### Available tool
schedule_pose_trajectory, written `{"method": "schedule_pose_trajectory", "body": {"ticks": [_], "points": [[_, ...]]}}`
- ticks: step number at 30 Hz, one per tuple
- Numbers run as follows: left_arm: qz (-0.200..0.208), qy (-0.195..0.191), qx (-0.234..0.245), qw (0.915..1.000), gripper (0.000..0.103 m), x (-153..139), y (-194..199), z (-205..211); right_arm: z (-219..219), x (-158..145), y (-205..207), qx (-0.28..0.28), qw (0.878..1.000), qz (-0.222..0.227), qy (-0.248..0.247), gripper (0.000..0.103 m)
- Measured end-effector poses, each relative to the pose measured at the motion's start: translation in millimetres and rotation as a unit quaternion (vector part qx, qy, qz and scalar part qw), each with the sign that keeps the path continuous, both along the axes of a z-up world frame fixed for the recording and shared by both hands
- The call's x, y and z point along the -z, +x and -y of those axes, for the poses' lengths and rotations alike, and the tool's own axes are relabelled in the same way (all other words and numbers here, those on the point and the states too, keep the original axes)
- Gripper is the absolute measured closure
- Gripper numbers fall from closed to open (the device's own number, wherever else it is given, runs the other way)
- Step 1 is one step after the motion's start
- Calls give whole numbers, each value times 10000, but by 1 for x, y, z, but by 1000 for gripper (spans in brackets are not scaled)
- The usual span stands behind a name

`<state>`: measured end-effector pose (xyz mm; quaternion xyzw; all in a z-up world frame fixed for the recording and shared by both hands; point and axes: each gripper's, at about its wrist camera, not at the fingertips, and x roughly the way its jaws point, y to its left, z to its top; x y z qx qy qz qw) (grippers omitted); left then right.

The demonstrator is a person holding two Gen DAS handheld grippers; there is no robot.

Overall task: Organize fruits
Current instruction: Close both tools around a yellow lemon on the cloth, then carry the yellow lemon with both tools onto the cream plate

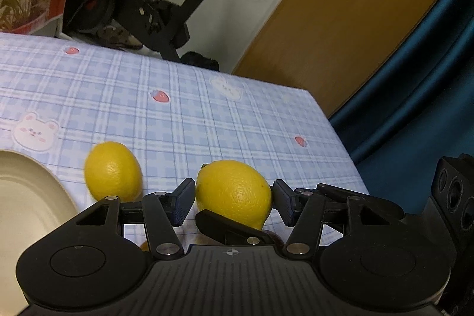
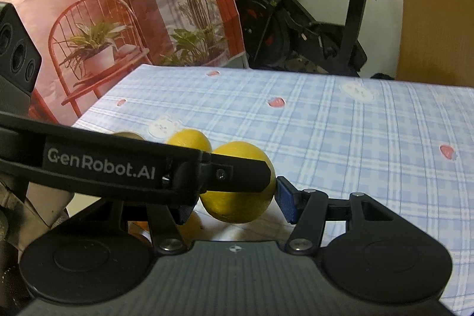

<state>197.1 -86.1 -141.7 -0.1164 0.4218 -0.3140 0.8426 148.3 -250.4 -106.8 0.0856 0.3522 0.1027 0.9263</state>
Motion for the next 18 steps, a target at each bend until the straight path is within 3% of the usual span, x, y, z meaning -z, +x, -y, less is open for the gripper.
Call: {"method": "schedule_pose_trajectory", "body": {"ticks": [18], "points": [[195, -157, -651, 9976, 43, -18, -12, -100, -85, -26, 14, -710, 9969, 210, -253, 44]]}}
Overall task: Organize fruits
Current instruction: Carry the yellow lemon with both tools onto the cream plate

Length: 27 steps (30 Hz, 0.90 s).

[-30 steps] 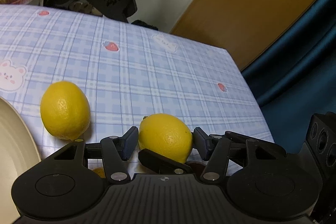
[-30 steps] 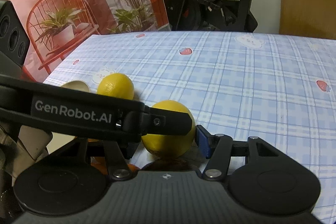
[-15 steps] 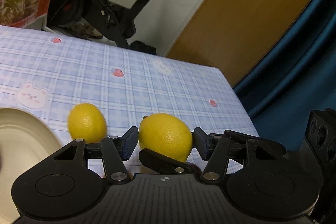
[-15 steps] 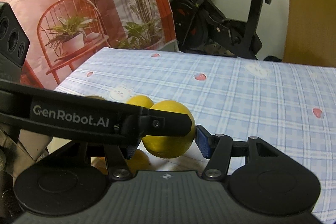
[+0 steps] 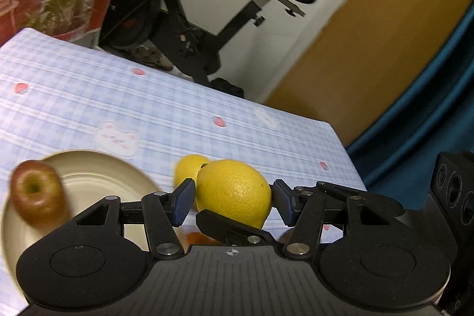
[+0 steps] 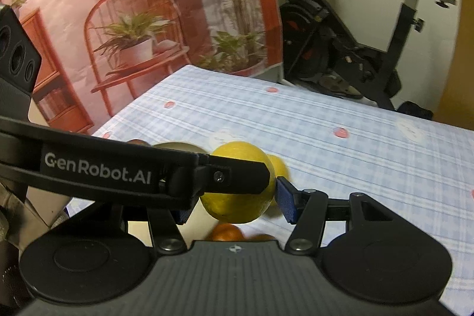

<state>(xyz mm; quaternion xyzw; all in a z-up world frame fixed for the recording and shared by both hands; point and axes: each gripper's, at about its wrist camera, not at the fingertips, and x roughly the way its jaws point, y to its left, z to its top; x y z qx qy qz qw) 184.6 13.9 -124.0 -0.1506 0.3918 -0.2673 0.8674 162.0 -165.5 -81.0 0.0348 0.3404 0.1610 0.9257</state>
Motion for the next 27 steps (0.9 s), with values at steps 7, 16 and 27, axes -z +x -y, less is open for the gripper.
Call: {"method": "schedule_pose_trajectory", "body": {"ticks": [7, 16, 27], "points": [[-92, 69, -242, 9996, 43, 7, 3, -32, -40, 7, 15, -327, 9995, -53, -10, 44], [-371, 56, -364, 9986, 44, 29, 13, -52, -75, 29, 36, -538, 9980, -313, -141, 46], [-415, -58, -433, 9982, 45, 39, 19, -70, -91, 37, 42, -723, 9969, -225, -233, 51]]}}
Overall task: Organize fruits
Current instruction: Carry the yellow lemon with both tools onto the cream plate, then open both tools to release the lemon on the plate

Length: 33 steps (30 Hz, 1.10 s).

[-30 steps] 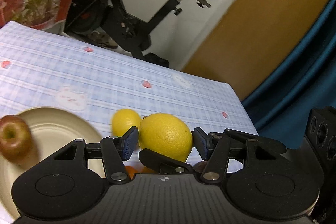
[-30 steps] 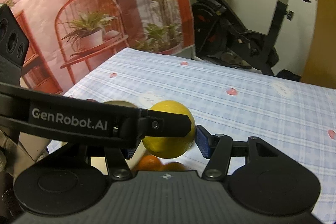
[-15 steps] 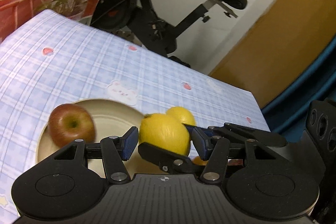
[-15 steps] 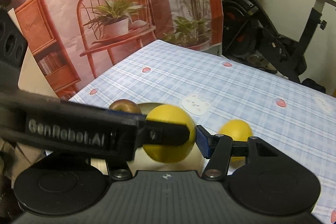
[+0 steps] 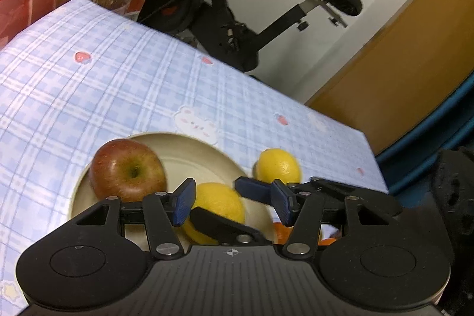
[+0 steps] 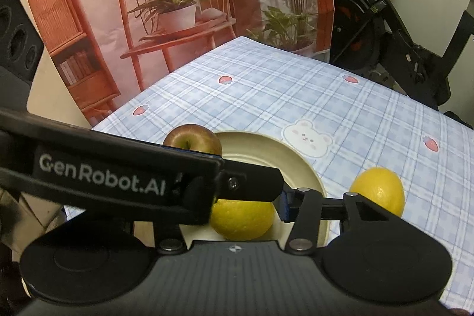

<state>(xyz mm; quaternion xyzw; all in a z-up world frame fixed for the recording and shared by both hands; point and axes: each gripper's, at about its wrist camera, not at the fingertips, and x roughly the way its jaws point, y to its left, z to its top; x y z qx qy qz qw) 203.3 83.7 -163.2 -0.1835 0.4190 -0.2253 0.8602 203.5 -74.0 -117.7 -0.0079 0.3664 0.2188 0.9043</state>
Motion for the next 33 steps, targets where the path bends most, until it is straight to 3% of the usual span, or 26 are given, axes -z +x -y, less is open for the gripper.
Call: {"method": "schedule_pose_trajectory", "body": {"ticks": [3, 7, 11, 27, 33], "points": [[-52, -23, -62, 10000, 45, 5, -2, -5, -2, 1, -2, -29, 9999, 68, -77, 51], [-44, -23, -107, 9999, 45, 7, -3, -8, 0, 10, -4, -12, 9998, -133, -150, 37], [-13, 34, -69, 10000, 45, 8, -3, -6, 1, 22, -4, -65, 9990, -394, -188, 43], [256, 478, -158, 9984, 46, 0, 4, 7, -11, 28, 17, -55, 9994, 72, -336, 43], [365, 653, -287, 9968, 45, -12, 1, 9, -6, 21, 12, 25, 9991, -8, -427, 35]]}}
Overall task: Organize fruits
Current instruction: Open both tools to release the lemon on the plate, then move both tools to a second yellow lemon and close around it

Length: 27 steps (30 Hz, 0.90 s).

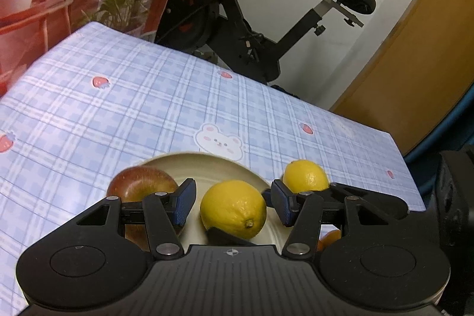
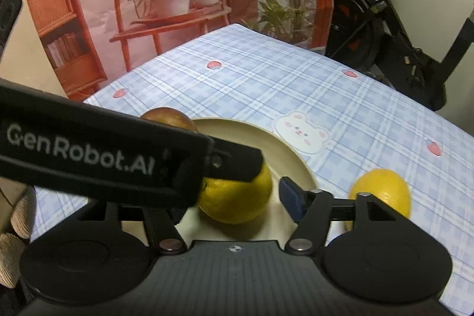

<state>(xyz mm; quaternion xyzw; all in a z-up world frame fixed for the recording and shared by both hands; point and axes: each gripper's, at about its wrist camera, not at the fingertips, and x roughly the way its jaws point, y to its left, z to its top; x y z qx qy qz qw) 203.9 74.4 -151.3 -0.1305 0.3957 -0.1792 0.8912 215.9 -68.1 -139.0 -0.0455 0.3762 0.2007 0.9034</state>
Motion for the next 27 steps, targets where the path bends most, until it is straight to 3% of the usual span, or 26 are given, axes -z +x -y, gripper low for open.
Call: {"method": "schedule_pose_trajectory", "body": {"ticks": [15, 27], "points": [[299, 336, 225, 9987, 45, -20, -7, 49, 65, -34, -32, 464, 9978, 342, 315, 35], [342, 492, 535, 9968, 45, -19, -6, 86, 126, -35, -48, 969, 9935, 446, 400, 34]]}}
